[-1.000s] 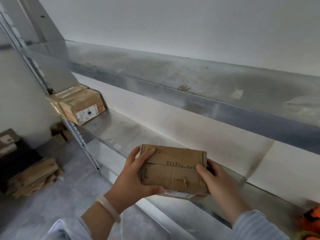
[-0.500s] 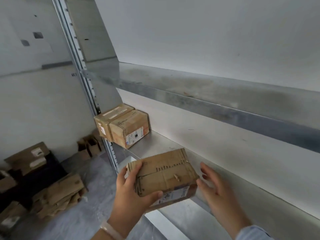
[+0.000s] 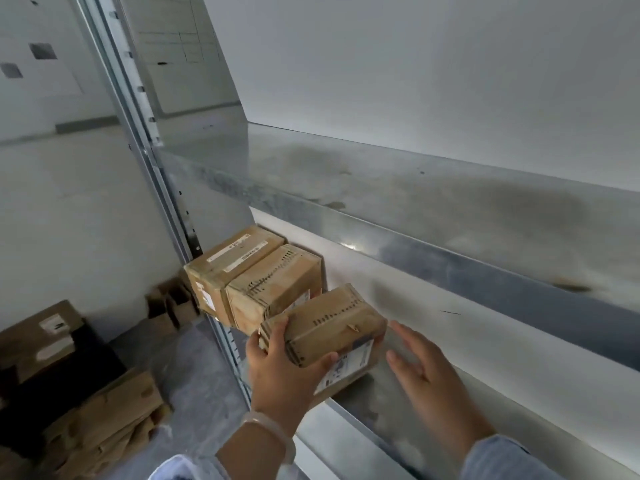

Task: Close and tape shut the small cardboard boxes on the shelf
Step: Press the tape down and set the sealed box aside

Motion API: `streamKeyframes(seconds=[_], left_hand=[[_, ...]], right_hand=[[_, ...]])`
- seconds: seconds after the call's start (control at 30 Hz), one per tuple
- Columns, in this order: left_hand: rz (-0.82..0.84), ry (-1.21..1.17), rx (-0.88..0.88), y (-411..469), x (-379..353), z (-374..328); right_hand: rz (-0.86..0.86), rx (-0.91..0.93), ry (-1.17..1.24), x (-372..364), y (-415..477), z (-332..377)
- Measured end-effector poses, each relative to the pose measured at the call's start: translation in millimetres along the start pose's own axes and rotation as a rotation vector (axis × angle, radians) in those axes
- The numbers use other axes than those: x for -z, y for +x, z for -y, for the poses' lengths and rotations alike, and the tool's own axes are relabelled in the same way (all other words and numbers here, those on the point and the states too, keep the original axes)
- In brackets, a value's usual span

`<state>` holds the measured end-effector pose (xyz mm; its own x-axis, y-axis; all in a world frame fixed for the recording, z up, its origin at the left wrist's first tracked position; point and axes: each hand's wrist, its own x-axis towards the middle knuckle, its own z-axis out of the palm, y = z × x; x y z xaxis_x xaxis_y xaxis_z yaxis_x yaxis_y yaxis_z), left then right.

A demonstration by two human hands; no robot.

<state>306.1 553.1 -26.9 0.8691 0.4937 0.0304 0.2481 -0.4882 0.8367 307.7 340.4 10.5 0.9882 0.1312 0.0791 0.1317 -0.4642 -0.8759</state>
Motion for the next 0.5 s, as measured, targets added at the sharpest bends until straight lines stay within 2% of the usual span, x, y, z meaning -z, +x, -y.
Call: streamKeyframes(seconds=[0.17, 0.3, 0.4, 0.5], left_hand=[[0.080, 0.047, 0.098, 24, -9, 12], [0.290, 0.170, 0.074, 28, 7, 16], [0.408, 0.421, -0.064, 25, 37, 21], [0.434, 0.558, -0.333, 39, 59, 38]], right_hand=[[0.015, -0.039, -0.054, -19, 37, 2], [-0.020, -0.072, -0.053, -32, 42, 5], [-0.052, -0.063, -0.071, -38, 39, 6], [-0.098, -0.026, -0.163, -44, 35, 11]])
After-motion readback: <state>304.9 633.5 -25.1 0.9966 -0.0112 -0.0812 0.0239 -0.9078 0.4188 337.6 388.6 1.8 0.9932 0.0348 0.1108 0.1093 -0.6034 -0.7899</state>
